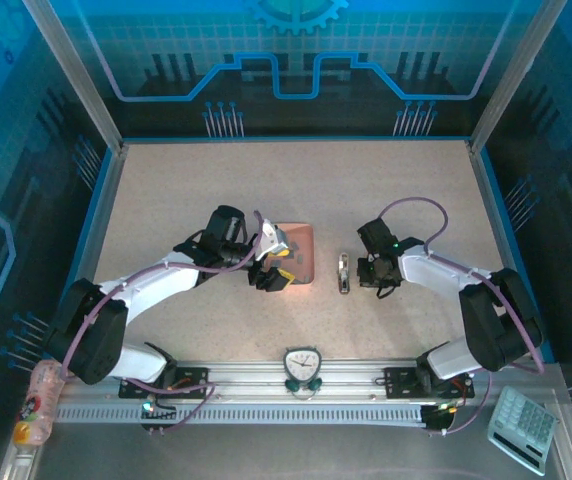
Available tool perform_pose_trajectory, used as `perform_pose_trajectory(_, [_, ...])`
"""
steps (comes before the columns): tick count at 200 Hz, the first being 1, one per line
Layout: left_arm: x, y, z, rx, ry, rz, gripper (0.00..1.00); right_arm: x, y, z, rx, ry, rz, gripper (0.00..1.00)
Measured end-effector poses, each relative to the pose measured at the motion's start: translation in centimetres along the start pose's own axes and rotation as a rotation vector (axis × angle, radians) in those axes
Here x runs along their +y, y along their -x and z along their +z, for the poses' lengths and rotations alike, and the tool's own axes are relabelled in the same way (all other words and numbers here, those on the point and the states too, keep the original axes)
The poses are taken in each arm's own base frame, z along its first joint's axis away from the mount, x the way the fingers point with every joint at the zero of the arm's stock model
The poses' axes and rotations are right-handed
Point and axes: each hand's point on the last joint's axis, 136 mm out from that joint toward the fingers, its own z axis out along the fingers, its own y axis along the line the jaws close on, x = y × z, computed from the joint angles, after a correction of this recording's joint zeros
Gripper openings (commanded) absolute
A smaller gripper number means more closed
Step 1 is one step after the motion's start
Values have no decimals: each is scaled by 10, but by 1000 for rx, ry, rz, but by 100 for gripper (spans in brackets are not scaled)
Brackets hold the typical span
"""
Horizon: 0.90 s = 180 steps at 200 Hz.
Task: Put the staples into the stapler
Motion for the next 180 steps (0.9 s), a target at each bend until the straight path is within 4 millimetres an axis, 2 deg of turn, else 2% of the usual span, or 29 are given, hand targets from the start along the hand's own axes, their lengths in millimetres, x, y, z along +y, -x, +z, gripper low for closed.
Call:
perform_pose_trajectory(93, [0,0,0,1,1,0,78,3,9,-16,-60,27,5,18])
perform_pose_trajectory(180, [0,0,0,2,1,1,78,3,1,-6,-1,15,0,18])
